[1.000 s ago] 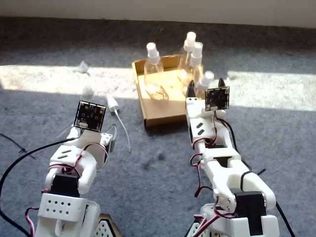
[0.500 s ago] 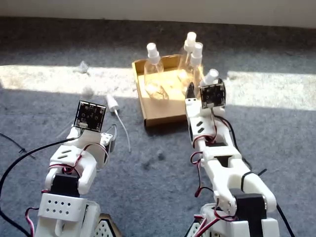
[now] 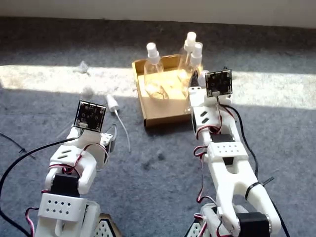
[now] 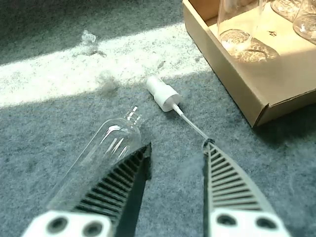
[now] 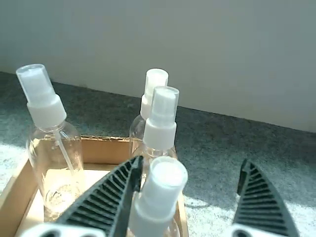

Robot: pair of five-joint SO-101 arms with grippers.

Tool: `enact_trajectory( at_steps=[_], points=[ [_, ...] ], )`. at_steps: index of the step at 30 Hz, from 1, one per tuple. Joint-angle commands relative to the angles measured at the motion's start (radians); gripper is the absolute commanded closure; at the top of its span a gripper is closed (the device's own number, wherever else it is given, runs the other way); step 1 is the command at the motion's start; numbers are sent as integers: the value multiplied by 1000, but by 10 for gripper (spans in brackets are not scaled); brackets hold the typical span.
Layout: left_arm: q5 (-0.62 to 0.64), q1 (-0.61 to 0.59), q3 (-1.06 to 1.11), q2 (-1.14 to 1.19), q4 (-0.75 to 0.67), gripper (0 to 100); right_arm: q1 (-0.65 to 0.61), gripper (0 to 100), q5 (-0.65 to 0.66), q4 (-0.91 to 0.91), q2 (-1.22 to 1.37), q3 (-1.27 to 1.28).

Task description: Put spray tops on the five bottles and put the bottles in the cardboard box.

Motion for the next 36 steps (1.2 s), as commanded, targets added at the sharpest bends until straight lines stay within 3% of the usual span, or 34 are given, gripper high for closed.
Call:
enact_trajectory(
  at_steps=[1, 10, 16, 21, 25, 29, 34, 36],
  points=[
    [-3, -8, -4, -15, -18, 836, 12, 735, 11, 4, -42, -73],
    [-3, -8, -4, -15, -18, 836, 15, 735, 15, 62, -44, -173],
    [-3, -10, -4, -15, -20, 836, 8, 735, 11, 383, -44, -467],
    [-8, -25, -13, -15, -20, 836, -102, 735, -23, 714, -44, -727],
    [-6, -257, -84, -12, -83, 836, -274, 735, -189, 857, -38, -848],
    [-9, -463, -125, 5, -155, 836, -401, 735, -206, 858, -19, -805],
    [-127, -545, -335, 251, -150, 836, -452, 735, -209, 860, -1, -699],
    [-181, -544, -473, 423, -78, 836, -447, 735, -209, 900, -33, -627]
  ],
)
